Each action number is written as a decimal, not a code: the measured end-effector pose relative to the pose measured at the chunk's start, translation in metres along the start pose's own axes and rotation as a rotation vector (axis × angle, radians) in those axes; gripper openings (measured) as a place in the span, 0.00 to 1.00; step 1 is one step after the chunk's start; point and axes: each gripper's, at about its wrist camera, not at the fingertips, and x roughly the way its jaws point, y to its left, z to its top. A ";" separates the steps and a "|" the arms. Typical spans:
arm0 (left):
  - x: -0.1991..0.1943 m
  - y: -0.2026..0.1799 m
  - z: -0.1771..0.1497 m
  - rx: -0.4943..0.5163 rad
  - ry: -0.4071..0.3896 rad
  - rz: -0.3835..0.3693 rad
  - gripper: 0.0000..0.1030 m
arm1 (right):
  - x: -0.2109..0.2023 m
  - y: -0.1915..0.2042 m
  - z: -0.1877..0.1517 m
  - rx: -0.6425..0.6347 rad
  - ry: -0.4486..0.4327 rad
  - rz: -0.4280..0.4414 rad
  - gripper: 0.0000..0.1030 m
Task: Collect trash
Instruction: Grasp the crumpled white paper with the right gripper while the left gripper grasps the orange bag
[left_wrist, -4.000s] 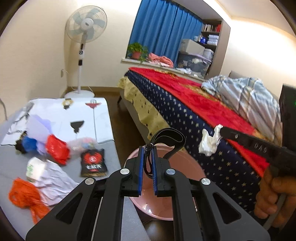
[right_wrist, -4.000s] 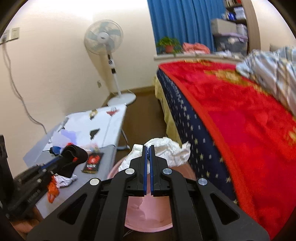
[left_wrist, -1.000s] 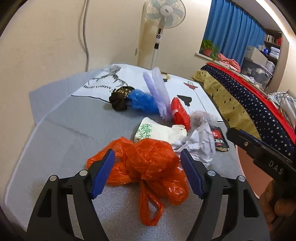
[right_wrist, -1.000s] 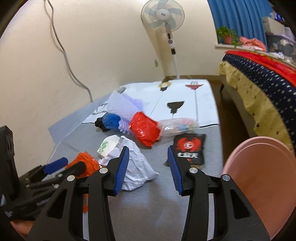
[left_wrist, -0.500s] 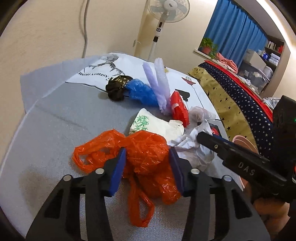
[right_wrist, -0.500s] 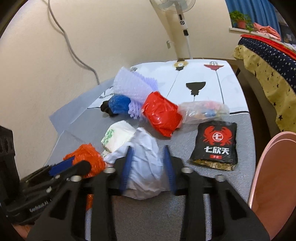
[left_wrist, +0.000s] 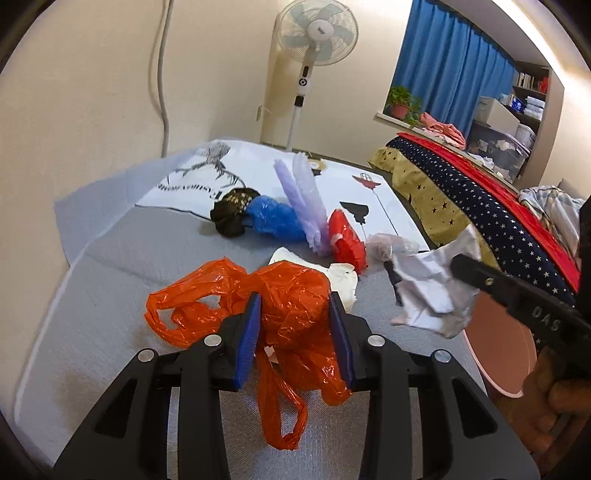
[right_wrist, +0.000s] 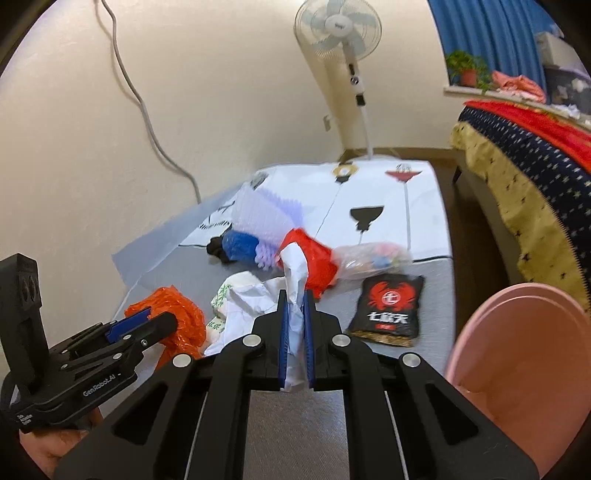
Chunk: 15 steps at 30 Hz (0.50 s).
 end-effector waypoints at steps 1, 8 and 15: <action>-0.002 -0.001 0.000 0.004 -0.006 0.002 0.35 | -0.005 0.001 0.000 -0.005 -0.009 -0.008 0.08; -0.021 -0.008 0.000 0.029 -0.039 0.001 0.35 | -0.034 0.007 0.000 -0.012 -0.050 -0.043 0.08; -0.036 -0.018 0.002 0.043 -0.066 -0.012 0.35 | -0.065 0.009 0.003 -0.006 -0.079 -0.065 0.08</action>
